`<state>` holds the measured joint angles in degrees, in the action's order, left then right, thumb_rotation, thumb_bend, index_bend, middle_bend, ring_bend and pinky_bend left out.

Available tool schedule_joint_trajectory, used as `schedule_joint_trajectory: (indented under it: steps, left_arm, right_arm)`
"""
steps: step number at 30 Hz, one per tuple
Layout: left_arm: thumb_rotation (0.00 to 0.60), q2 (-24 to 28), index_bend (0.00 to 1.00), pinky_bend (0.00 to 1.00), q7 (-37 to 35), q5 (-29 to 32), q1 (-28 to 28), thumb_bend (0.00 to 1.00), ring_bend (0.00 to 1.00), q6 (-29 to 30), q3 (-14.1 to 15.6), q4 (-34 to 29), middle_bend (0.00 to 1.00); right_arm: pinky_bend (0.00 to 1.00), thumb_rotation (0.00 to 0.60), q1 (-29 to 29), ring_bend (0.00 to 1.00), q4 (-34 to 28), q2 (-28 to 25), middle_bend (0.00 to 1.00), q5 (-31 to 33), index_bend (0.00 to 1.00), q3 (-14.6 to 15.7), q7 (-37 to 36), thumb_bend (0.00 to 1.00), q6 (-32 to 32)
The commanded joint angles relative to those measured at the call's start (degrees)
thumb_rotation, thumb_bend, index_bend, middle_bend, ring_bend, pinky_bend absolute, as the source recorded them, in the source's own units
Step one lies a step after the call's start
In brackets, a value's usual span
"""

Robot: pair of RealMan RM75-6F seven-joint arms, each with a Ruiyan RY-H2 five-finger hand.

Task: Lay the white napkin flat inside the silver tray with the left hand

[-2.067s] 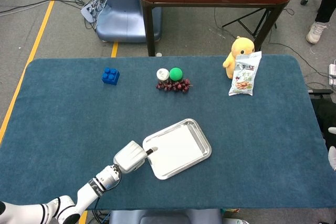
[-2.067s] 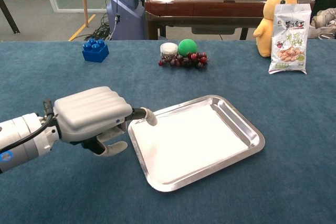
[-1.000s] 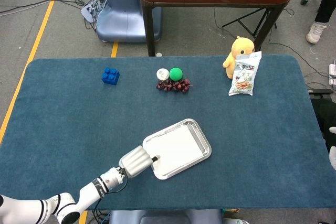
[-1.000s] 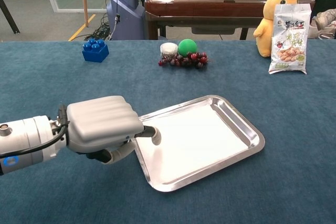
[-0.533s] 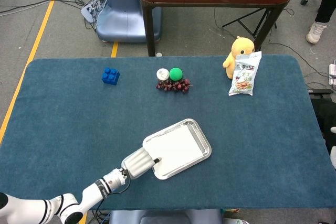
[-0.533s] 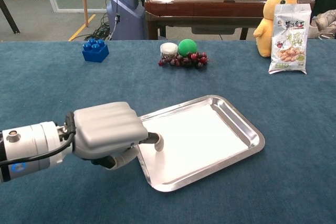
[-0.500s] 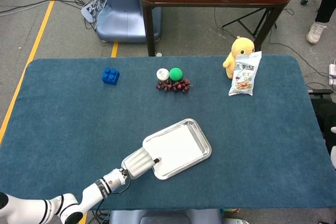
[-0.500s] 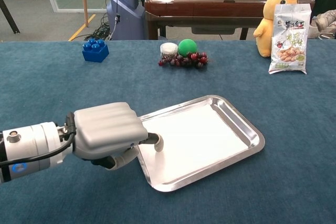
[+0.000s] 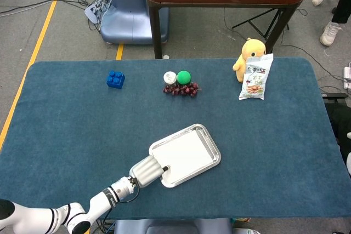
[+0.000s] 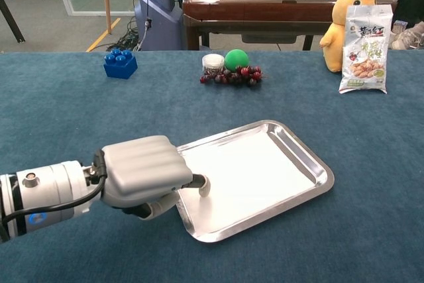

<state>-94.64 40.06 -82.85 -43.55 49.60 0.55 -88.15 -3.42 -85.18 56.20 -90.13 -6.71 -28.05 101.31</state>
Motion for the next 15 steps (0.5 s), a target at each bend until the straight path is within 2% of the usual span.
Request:
schedule_joint_trajectory:
  steps: [1, 15]
  left_arm:
    - [0.600, -0.3, 0.28, 0.97, 0.2, 0.3, -0.1, 0.66, 0.92, -0.1, -0.1, 0.2, 1.00]
    - [0.600, -1.6, 0.28, 0.97, 1.3, 1.4, -0.7, 0.66, 0.92, 0.1, -0.1, 1.1, 1.00]
  right_arm:
    - [0.26, 0.600, 0.0, 0.24, 0.0, 0.0, 0.37, 0.0, 0.32, 0.0, 0.0, 0.51, 0.0]
    - [0.26, 0.600, 0.0, 0.24, 0.1, 0.0, 0.37, 0.0, 0.32, 0.0, -0.2, 0.51, 0.0]
